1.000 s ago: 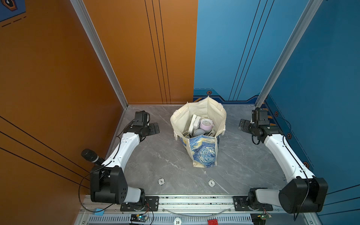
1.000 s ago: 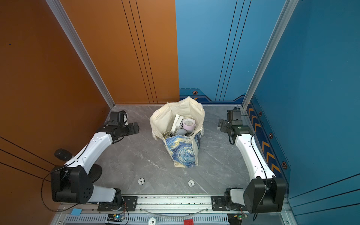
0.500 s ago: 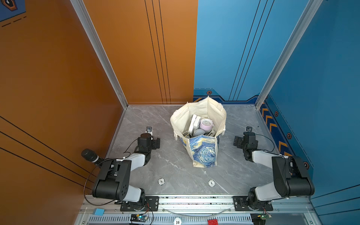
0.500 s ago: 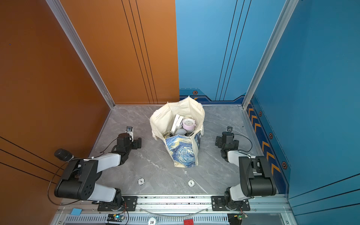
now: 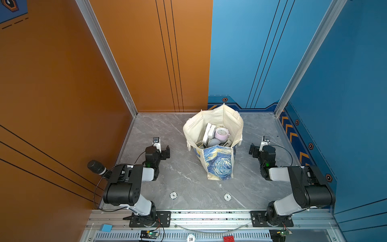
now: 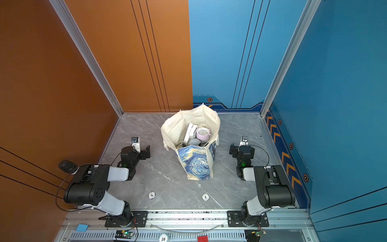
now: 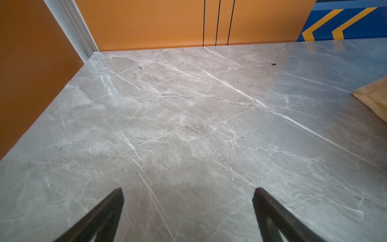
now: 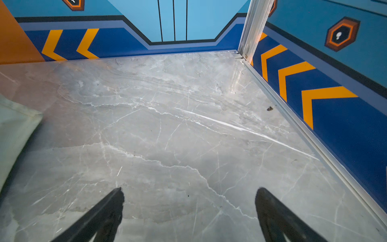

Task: Put the alarm clock into the canvas bag
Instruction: Reset both arms

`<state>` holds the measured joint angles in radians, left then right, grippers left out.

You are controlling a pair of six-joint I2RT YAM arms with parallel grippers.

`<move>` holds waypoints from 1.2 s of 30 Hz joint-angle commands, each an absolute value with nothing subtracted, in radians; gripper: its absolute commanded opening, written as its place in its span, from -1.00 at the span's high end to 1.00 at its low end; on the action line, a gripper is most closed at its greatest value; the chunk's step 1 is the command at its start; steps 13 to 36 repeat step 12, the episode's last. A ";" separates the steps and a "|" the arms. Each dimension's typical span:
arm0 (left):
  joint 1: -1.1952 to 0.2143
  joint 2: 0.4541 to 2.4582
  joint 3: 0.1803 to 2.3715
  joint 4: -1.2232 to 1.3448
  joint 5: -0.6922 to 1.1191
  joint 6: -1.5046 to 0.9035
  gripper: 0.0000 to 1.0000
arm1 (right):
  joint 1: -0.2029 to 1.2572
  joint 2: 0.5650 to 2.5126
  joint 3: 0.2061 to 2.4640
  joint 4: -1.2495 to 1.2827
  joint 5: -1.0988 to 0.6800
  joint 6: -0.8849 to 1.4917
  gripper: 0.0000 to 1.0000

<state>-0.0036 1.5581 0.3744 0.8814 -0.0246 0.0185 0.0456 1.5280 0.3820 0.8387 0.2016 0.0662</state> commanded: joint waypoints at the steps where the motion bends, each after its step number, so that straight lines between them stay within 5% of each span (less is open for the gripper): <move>1: -0.001 1.559 0.385 0.904 -0.005 0.013 -0.95 | 0.040 1.531 0.382 0.863 0.172 0.056 -0.99; 36: -0.013 1.559 0.381 0.907 -0.027 0.018 -0.95 | 0.029 1.532 0.380 0.865 0.153 0.062 -1.00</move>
